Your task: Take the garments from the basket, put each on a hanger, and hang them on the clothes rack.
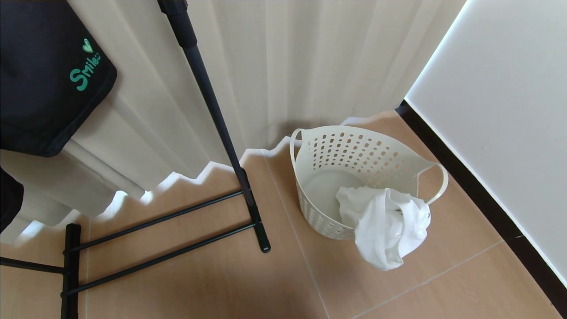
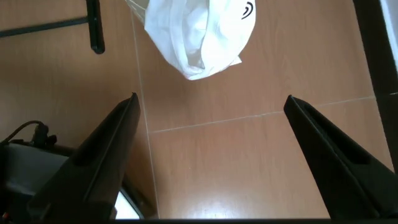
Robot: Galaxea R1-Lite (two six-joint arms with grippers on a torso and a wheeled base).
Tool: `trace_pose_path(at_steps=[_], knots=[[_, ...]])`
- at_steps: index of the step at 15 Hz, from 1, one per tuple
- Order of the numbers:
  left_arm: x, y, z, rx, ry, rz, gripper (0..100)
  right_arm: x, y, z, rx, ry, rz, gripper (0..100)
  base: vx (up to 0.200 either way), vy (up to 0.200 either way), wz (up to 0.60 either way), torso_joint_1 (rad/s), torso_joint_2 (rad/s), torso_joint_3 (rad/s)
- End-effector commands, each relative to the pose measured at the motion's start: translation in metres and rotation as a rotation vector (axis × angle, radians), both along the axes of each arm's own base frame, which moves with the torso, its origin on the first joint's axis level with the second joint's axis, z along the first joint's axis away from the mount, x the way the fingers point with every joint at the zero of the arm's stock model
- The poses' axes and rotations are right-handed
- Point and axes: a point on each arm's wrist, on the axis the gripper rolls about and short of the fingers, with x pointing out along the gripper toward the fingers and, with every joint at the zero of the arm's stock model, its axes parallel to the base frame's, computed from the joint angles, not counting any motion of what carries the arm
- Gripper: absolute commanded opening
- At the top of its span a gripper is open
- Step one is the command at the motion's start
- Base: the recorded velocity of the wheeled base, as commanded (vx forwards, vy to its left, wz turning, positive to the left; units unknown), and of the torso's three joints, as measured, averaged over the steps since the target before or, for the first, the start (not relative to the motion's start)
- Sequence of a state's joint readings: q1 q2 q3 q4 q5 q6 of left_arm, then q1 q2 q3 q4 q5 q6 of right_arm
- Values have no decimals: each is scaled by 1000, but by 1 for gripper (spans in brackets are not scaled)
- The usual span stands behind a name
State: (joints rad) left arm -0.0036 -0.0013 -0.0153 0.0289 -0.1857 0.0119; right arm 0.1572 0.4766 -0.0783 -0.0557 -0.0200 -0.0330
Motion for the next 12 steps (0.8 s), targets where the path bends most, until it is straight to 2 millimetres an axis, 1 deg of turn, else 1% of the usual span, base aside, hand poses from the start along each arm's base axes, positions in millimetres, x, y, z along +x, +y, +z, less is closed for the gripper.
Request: trace_pose_path(at_steps=[1, 2, 3, 5, 6, 7, 8, 10, 11, 12], knots=[[0, 0, 0, 0, 1, -1, 100, 67, 12, 28, -149, 181, 66, 100, 0, 0, 0, 0, 0, 0], [0, 0, 0, 0, 1, -1, 100, 78, 13, 29, -200, 207, 86, 100, 0, 0, 0, 0, 0, 0], [0, 0, 0, 0, 1, -1, 100, 108, 18, 34, -330, 255, 154, 100, 0, 0, 0, 0, 0, 0], [0, 0, 0, 0, 1, -1, 100, 142, 28, 38, -476, 282, 222, 100, 0, 0, 0, 0, 0, 0], [0, 0, 0, 0, 1, -1, 100, 178, 44, 40, -573, 304, 232, 100, 0, 0, 0, 0, 0, 0], [0, 0, 0, 0, 1, -1, 100, 197, 55, 40, -623, 312, 216, 100, 0, 0, 0, 0, 0, 0], [0, 0, 0, 2, 1, -1, 100, 222, 69, 37, -680, 327, 190, 100, 0, 0, 0, 0, 0, 0], [0, 0, 0, 0, 1, 1, 100, 254, 83, 25, -737, 361, 165, 100, 0, 0, 0, 0, 0, 0], [0, 0, 0, 0, 1, -1, 100, 281, 93, 12, -774, 384, 129, 100, 0, 0, 0, 0, 0, 0], [0, 0, 0, 0, 1, 1, 100, 288, 95, 7, -785, 394, 118, 100, 0, 0, 0, 0, 0, 0]])
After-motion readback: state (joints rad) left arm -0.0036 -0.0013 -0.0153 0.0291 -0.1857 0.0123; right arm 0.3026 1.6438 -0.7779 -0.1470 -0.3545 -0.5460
